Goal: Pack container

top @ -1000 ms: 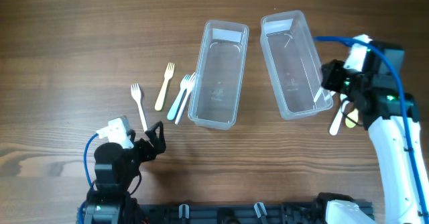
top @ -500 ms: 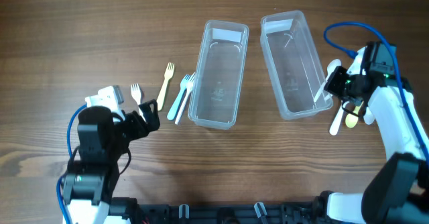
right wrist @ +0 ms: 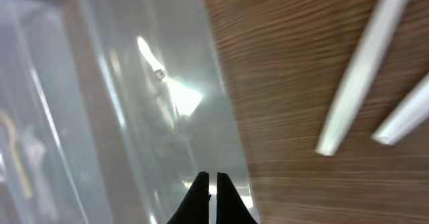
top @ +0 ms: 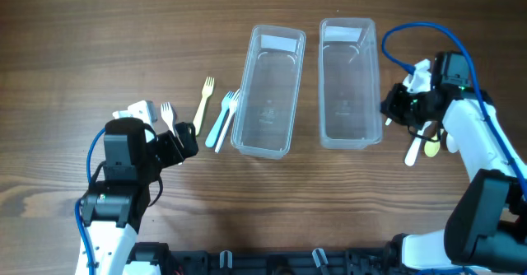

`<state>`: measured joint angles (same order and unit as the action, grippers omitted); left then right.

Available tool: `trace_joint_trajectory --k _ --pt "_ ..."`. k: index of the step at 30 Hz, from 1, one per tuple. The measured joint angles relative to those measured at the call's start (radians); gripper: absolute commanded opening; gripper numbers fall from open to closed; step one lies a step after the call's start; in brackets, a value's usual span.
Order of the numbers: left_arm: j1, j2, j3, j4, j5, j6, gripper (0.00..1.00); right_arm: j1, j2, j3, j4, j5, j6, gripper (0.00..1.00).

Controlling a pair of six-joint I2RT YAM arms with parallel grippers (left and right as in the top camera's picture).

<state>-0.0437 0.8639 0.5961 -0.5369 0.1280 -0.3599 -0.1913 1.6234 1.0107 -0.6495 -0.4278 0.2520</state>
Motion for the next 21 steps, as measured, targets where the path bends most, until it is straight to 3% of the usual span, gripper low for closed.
trace_joint_trajectory --k 9,16,20,21 --pt "0.000 0.002 0.000 0.003 0.000 0.000 1.00 0.106 0.000 0.000 0.029 -0.043 -0.023 0.04" --pt "0.000 0.020 0.001 0.052 0.000 0.026 0.99 0.103 -0.021 0.000 0.029 -0.018 -0.030 0.04" --pt "-0.032 0.123 0.004 0.106 -0.004 0.045 0.92 0.103 -0.127 0.000 0.029 0.019 -0.031 0.04" --pt "-0.048 0.160 0.006 0.121 -0.003 0.049 0.86 0.103 -0.164 0.000 0.030 0.029 -0.031 0.04"
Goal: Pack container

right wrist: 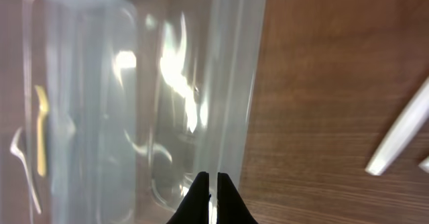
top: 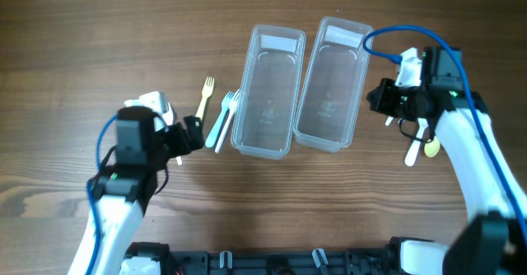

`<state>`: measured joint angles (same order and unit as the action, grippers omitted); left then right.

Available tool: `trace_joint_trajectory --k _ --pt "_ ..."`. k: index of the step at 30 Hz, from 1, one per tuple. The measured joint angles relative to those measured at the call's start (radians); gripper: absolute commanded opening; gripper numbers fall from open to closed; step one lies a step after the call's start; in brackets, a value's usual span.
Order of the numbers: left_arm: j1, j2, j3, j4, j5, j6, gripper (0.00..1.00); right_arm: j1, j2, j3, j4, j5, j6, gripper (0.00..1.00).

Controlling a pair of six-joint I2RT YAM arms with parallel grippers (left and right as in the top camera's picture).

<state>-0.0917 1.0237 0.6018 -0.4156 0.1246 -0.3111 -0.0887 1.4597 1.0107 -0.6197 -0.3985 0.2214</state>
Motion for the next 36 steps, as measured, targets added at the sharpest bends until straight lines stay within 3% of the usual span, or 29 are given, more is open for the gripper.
trace_joint_trajectory --k 2,5,9,20,36 --pt "-0.037 0.078 0.004 0.024 -0.003 0.012 0.70 0.000 -0.069 0.000 0.005 0.015 -0.001 0.04" --pt "-0.091 0.179 0.016 0.027 -0.014 0.047 0.30 0.000 -0.164 0.000 0.007 0.031 -0.003 0.04" --pt "-0.179 0.291 0.079 0.003 -0.068 0.123 0.04 0.000 -0.259 0.000 0.006 0.042 -0.003 0.05" --pt "-0.357 0.355 0.145 0.058 -0.217 0.228 0.04 0.000 -0.316 0.000 -0.013 0.045 0.002 0.04" --pt "-0.510 0.355 0.146 0.113 -0.232 0.159 0.04 0.000 -0.316 0.000 -0.049 0.045 0.002 0.04"
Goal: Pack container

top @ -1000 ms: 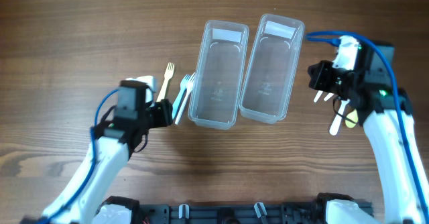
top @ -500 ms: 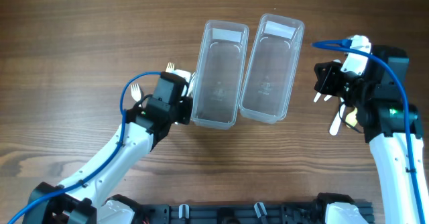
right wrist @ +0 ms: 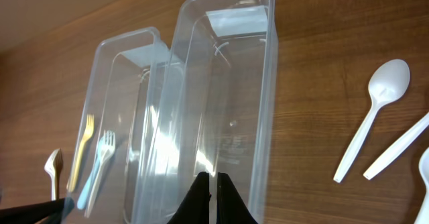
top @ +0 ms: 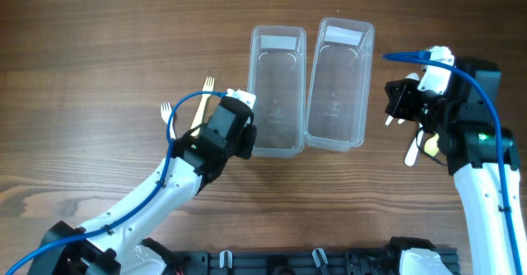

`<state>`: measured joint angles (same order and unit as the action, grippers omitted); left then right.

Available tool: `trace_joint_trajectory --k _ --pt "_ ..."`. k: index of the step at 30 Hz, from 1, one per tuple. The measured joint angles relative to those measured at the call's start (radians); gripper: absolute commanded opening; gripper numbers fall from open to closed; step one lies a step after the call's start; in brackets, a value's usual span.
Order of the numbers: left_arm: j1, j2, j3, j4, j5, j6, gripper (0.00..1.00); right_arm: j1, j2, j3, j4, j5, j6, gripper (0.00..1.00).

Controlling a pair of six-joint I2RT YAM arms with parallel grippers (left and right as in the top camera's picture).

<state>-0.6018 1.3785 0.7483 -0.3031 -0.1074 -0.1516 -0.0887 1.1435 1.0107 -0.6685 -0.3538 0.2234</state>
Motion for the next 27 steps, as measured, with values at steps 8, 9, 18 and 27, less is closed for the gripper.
trace_joint_trajectory --k 8,9,18,27 --pt "-0.041 0.000 0.051 -0.072 -0.032 -0.023 0.17 0.000 0.000 0.000 -0.021 0.026 -0.005 0.13" --pt "-0.040 0.000 0.065 -0.092 -0.050 -0.023 0.19 0.000 0.000 0.000 -0.027 0.041 -0.006 0.14" --pt "-0.039 -0.064 0.381 -0.462 -0.333 -0.034 0.81 -0.113 0.040 0.000 -0.048 0.232 0.104 0.38" --pt "0.055 -0.175 0.442 -0.593 -0.401 -0.066 1.00 -0.244 0.349 0.002 -0.104 0.280 0.132 0.58"
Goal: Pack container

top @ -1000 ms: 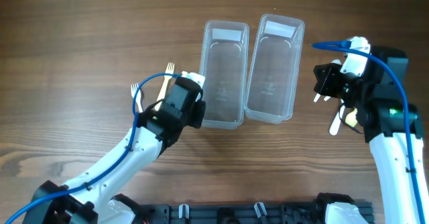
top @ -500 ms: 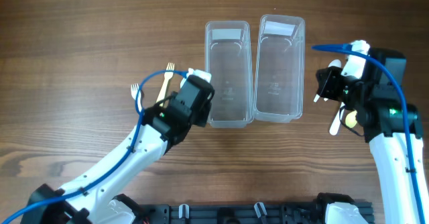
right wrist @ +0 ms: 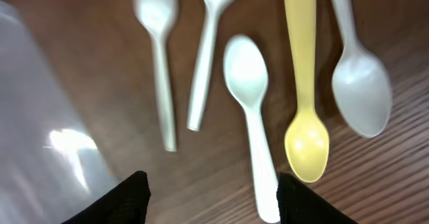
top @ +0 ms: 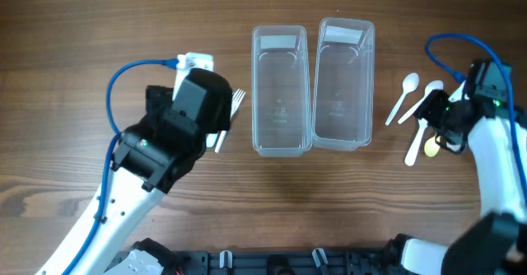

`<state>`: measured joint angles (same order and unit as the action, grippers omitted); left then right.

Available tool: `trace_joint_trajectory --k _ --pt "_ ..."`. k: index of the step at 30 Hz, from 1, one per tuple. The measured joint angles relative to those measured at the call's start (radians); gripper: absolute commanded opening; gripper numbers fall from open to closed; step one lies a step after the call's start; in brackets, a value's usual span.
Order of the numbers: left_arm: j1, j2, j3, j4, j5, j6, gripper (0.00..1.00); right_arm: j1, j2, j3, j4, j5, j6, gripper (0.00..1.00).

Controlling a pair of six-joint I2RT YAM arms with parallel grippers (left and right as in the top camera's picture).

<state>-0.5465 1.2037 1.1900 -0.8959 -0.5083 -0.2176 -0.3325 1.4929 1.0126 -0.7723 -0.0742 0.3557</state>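
Two clear, empty plastic containers stand side by side mid-table, the left one (top: 280, 90) touching the right one (top: 342, 81). Several plastic spoons lie right of them: white ones (right wrist: 155, 49) (right wrist: 249, 110), a yellow one (right wrist: 305, 83) and a pale grey one (right wrist: 358, 76). My right gripper (right wrist: 213, 204) is open just above these spoons, one white spoon's handle between its fingers. My left arm (top: 185, 114) hangs over the forks left of the containers; one pale fork (top: 236, 102) shows beside it. Its fingers are hidden under the wrist.
The right container's corner (right wrist: 33, 137) lies just left of my right gripper. A blue cable (top: 132, 69) loops above the left arm. Bare wooden table (top: 313, 201) stretches in front of the containers.
My right gripper, shut and higher beside the right container, is now open and low over the spoons. My left arm has moved from the left container's corner to above the forks.
At first the containers stood apart, my right gripper shut at the right one's outer wall. Then the right container sat tilted against the left one. Later my left arm was at the left container's corner. Now both stand straight and touching.
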Motion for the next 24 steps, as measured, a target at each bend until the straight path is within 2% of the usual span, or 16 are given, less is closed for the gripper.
trace_joint_trajectory --k 9,16,21,24 --pt "0.049 0.000 0.000 -0.117 0.000 -0.024 1.00 -0.005 0.203 0.000 0.026 0.002 0.000 0.57" --pt "0.050 0.000 0.000 -0.130 0.000 -0.028 1.00 -0.005 0.243 0.000 0.109 0.015 0.000 0.57" --pt "0.050 0.000 0.000 -0.145 0.000 -0.028 1.00 -0.005 0.246 0.000 0.130 0.032 0.011 0.49" --pt "0.050 0.000 0.000 -0.148 0.000 -0.028 1.00 -0.005 0.260 0.000 0.137 0.043 0.020 0.48"
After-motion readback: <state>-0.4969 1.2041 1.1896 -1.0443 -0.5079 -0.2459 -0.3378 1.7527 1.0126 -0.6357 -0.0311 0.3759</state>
